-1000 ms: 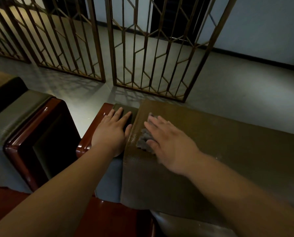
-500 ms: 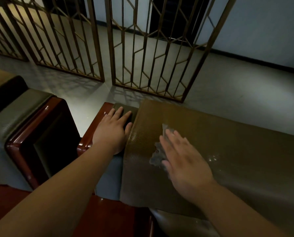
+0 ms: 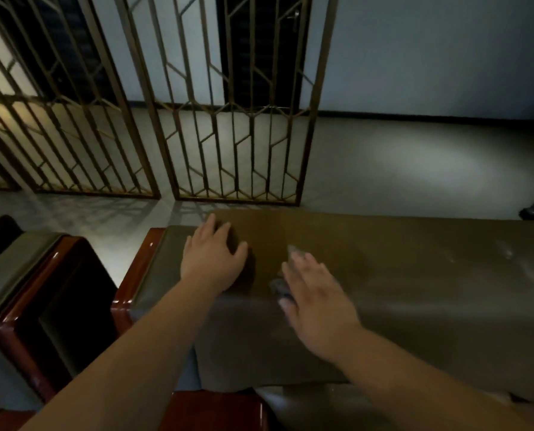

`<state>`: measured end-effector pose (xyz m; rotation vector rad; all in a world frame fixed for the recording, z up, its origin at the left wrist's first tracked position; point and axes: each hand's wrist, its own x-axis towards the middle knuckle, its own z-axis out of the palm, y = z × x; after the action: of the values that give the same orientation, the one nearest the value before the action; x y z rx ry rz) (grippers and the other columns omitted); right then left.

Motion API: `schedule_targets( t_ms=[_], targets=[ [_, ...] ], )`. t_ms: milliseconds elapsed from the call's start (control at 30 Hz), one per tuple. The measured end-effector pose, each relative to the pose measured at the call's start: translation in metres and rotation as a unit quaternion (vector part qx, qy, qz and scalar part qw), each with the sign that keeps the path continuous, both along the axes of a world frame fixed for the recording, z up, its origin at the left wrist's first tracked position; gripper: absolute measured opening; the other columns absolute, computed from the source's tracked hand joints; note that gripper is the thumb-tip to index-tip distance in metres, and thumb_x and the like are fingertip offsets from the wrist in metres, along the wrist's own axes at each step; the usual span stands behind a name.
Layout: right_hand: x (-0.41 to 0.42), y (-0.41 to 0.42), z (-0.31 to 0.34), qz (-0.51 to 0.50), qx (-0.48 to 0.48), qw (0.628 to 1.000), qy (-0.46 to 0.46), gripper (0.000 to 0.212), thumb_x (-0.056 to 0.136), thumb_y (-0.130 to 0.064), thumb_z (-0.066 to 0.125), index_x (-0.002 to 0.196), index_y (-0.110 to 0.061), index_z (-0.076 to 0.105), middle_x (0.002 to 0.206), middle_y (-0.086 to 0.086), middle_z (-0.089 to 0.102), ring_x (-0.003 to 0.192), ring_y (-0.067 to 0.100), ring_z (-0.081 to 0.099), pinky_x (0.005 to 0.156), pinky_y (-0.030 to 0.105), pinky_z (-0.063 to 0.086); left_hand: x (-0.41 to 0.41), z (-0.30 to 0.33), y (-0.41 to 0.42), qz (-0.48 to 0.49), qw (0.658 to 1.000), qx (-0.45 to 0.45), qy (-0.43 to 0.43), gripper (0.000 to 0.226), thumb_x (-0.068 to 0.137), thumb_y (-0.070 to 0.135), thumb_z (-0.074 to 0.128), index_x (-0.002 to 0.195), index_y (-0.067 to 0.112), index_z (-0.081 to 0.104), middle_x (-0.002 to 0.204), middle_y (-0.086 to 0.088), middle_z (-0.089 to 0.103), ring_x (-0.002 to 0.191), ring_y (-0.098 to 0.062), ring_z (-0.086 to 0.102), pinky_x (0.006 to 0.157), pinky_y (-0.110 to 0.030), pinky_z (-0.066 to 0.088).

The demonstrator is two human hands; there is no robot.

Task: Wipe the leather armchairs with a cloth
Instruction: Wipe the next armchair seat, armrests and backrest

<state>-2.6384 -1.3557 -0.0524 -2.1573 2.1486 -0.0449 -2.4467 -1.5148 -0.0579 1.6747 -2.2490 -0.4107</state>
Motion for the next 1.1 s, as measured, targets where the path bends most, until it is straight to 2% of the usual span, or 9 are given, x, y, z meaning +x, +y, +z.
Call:
schedule_targets(
  t_ms=[100,233,300,500,567,733,800,933,1100],
  targets=[
    [-0.03,-0.016,0.004,0.02,0.012,0.999,0.022,0.066,0.108,-0.05,0.024,0.166,-0.021,0.006,0.174,0.001,0.001,0.16,0.02,0.0,0.126,0.038,-0.004,-0.027,-0.001,0.015,-0.059,0.993,-0.054,-0.082,0.074,0.098,0.072,0.025,0.163,0.038,0.029,0.175,0.005,0.018,0.163,-0.02,0.01,0.132,-0.054,0.007],
    [-0.123,-0.039,0.023,-0.213,0.037,0.976,-0.028,0.061,0.112,-0.041,0.028,0.165,-0.013,0.018,0.174,0.006,0.01,0.159,0.026,0.012,0.129,0.043,0.013,-0.029,-0.014,0.016,-0.059,0.989,-0.109,-0.084,0.072,0.098,0.071,0.022,0.159,0.038,0.04,0.17,0.009,0.033,0.159,-0.016,0.023,0.131,-0.047,0.013],
    [-0.122,-0.047,0.026,-0.254,0.051,0.965,-0.031,0.062,0.111,-0.045,0.025,0.165,-0.015,0.018,0.174,0.008,0.007,0.159,0.03,0.009,0.129,0.047,0.012,-0.028,-0.019,0.017,-0.043,0.987,-0.135,-0.072,0.065,0.1,0.066,0.027,0.154,0.036,0.049,0.166,0.009,0.042,0.156,-0.015,0.032,0.13,-0.044,0.02],
    [-0.014,-0.084,0.009,0.035,0.028,0.998,-0.038,0.062,0.107,-0.05,0.024,0.163,-0.028,0.011,0.173,-0.001,0.005,0.159,0.021,0.004,0.124,0.04,0.002,-0.029,-0.021,0.018,-0.048,0.985,-0.151,-0.064,0.062,0.097,0.057,0.034,0.148,0.031,0.059,0.159,0.006,0.051,0.151,-0.016,0.04,0.128,-0.042,0.024],
    [-0.039,-0.111,0.014,0.032,0.033,0.996,-0.07,0.061,0.108,-0.048,0.031,0.163,-0.027,0.015,0.173,-0.002,0.011,0.159,0.02,0.009,0.125,0.04,0.008,-0.028,-0.021,0.017,-0.049,0.985,-0.151,-0.063,0.061,0.097,0.057,0.036,0.147,0.031,0.06,0.159,0.006,0.052,0.151,-0.016,0.041,0.128,-0.042,0.024],
    [-0.085,-0.156,0.025,-0.173,0.038,0.982,-0.059,0.057,0.112,-0.04,0.03,0.161,-0.011,0.028,0.167,0.013,0.029,0.154,0.031,0.026,0.127,0.046,0.021,-0.029,-0.022,0.019,-0.044,0.985,-0.156,-0.06,0.059,0.097,0.056,0.039,0.145,0.03,0.061,0.157,0.005,0.054,0.149,-0.019,0.043,0.127,-0.044,0.025],
    [-0.045,-0.157,0.022,-0.093,0.012,0.995,-0.039,0.053,0.111,-0.038,0.032,0.158,-0.013,0.034,0.164,0.013,0.034,0.151,0.03,0.031,0.126,0.046,0.025,-0.029,-0.021,0.02,-0.047,0.985,-0.152,-0.06,0.059,0.096,0.054,0.041,0.144,0.028,0.062,0.156,0.004,0.055,0.148,-0.02,0.045,0.126,-0.045,0.027],
    [-0.015,-0.119,0.015,0.082,0.025,0.996,-0.03,0.059,0.11,-0.041,0.03,0.164,-0.021,0.016,0.173,0.0,0.011,0.159,0.02,0.009,0.128,0.042,0.012,-0.029,-0.02,0.022,-0.052,0.985,-0.155,-0.049,0.056,0.093,0.051,0.043,0.136,0.023,0.066,0.153,0.001,0.058,0.147,-0.021,0.047,0.125,-0.047,0.03],
    [-0.147,-0.075,0.027,-0.171,0.032,0.984,-0.025,0.056,0.112,-0.036,0.034,0.163,-0.016,0.025,0.173,0.005,0.017,0.158,0.022,0.017,0.129,0.041,0.017,-0.032,-0.022,0.021,-0.052,0.984,-0.166,-0.028,0.052,0.092,0.052,0.047,0.133,0.027,0.066,0.151,0.003,0.059,0.145,-0.021,0.048,0.125,-0.046,0.029]
  ],
)
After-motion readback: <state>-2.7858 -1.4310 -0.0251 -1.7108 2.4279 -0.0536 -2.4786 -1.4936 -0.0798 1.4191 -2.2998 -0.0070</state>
